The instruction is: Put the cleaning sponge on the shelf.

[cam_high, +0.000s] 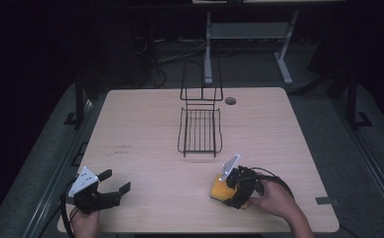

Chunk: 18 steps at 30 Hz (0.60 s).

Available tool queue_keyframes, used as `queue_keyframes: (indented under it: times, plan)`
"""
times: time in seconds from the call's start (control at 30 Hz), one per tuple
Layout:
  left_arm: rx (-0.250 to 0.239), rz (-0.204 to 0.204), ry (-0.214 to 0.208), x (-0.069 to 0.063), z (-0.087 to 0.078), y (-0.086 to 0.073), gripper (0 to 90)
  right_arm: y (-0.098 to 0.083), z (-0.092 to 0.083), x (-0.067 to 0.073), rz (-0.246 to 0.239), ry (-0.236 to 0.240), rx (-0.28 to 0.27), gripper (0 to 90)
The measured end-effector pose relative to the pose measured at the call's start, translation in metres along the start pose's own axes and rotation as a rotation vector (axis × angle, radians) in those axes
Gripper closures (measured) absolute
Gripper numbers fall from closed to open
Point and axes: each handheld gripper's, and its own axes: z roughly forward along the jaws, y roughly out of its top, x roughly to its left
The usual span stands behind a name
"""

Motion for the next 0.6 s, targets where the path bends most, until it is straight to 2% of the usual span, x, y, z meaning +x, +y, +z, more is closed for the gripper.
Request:
queue_keyframes:
  times: [0.13, 0.23, 0.43, 0.6]
  plan:
    - [0.001, 0.001, 0.001, 0.0, 0.0, 0.0, 12.8, 0.0, -0.001, 0.0, -0.005, 0.007, 0.005, 20.6]
    - [0.001, 0.0, 0.001, 0.0, 0.0, 0.0, 12.8, 0.003, -0.004, 0.0, -0.026, -0.01, 0.032, 20.6]
    - [0.002, 0.0, -0.001, 0.0, 0.0, 0.0, 12.8, 0.012, -0.013, -0.005, -0.043, -0.015, 0.026, 20.6]
    - [0.001, -0.001, -0.003, 0.0, 0.0, 0.0, 12.8, 0.021, -0.02, -0.012, -0.065, 0.018, 0.004, 20.6]
